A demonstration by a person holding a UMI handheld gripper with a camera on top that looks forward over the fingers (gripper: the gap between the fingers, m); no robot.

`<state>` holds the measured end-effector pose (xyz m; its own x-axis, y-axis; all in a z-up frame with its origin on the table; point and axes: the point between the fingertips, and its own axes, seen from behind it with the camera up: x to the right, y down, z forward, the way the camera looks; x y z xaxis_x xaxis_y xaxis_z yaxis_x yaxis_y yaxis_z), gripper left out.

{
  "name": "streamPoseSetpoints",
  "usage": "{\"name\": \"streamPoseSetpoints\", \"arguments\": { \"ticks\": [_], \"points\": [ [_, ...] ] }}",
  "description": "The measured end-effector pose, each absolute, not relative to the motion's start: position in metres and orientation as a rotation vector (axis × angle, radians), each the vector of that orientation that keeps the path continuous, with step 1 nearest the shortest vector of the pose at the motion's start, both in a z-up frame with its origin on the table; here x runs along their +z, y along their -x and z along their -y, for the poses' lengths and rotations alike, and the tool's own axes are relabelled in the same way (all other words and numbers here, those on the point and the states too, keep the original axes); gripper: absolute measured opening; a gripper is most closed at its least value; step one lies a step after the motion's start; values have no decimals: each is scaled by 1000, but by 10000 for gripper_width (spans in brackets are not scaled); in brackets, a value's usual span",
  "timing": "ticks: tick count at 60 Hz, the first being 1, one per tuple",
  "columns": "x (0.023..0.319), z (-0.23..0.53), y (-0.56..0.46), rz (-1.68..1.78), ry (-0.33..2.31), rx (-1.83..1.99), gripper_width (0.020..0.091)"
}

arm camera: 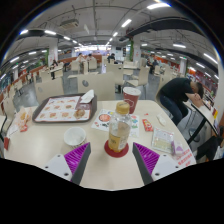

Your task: Pour water

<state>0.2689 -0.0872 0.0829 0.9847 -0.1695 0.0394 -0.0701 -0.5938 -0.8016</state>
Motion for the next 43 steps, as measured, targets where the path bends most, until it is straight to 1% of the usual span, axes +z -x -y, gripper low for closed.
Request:
{"name": "streamPoseSetpoints", "arguments": {
  "ticks": [8,11,22,29,39,43],
  "points": [
    [113,139,-229,-185,2256,-125,858],
    [126,153,-216,-192,2255,-121,845],
    [156,198,-173,-187,2270,-108,851],
    [165,210,-157,-155,2264,-116,854],
    [160,220,-148,-156,2286,-105,850],
    [163,219,-147,-155,2271,-103,851]
  ]
}}
